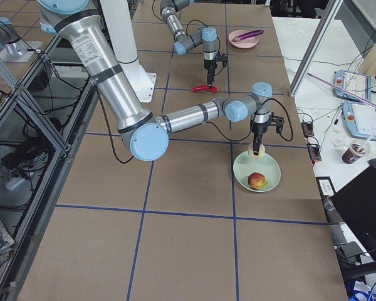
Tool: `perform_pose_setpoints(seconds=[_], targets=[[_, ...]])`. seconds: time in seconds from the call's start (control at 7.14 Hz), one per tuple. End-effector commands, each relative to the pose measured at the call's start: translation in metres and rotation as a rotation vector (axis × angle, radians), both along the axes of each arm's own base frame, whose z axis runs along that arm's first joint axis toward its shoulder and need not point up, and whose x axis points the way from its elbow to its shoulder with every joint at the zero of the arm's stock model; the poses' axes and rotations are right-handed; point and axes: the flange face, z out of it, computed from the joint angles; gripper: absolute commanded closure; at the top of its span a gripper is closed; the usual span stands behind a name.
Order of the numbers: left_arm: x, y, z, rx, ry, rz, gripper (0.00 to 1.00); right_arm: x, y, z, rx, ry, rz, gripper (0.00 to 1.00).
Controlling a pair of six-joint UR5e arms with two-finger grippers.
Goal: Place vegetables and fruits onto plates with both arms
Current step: 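Grasp the red chili with the left gripper while the right carries the peach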
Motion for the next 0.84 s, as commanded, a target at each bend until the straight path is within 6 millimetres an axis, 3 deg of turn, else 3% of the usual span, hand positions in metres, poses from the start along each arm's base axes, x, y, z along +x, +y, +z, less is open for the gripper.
perform_pose_setpoints(seconds=[0.0,0.14,0.28,0.42,0.56,0.7], targets=[[0.019,0.007,0.003,0.021,-0.031,-0.020,0.10,0.020,-0.013,0.046,0.011,0.030,-0.047,0.25],[0.020,0.008,0.005,0.023,-0.035,-0.018,0.22,0.022,-0.012,0.047,0.025,0.023,-0.048,0.00],[0.022,0.007,0.008,0.022,-0.040,-0.015,0.46,0.026,-0.012,0.038,0.040,0.005,-0.056,0.00],[0.021,0.006,0.009,0.023,-0.042,-0.016,0.79,0.028,-0.011,0.028,0.039,-0.041,-0.066,0.00],[0.018,0.002,0.012,0.020,-0.048,-0.023,0.96,0.033,-0.010,0.025,0.032,-0.072,-0.071,0.00],[0.000,-0.019,0.011,0.014,-0.051,-0.059,1.00,0.034,-0.008,0.016,0.043,-0.079,-0.071,0.00]])
